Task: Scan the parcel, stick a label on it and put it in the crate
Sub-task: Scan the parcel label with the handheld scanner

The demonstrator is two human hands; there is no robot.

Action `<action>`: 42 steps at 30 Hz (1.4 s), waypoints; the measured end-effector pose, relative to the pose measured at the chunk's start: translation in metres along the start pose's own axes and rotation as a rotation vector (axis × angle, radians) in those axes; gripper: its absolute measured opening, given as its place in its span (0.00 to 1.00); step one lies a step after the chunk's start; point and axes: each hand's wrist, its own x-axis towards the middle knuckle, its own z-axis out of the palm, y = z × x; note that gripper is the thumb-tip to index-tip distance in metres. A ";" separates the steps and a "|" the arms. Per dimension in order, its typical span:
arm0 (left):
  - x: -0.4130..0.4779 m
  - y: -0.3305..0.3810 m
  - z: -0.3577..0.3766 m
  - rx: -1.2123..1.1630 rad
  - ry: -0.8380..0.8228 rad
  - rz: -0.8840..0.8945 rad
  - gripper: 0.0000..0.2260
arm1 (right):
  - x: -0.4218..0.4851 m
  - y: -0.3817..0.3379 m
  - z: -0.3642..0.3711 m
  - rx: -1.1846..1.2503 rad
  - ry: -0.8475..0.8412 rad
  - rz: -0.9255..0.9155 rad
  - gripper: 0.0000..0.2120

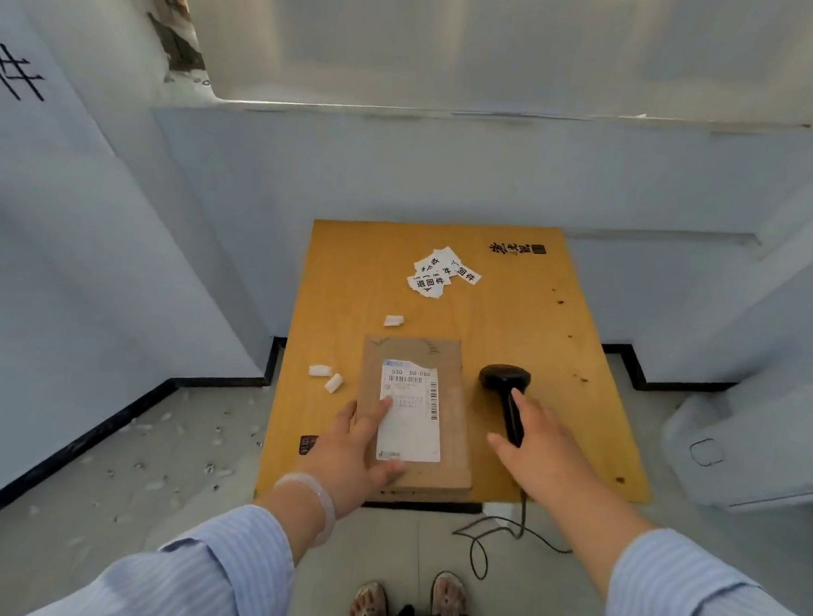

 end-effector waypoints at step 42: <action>0.054 0.084 -0.029 -0.326 0.403 0.122 0.36 | -0.013 -0.064 -0.083 0.649 0.260 -0.421 0.28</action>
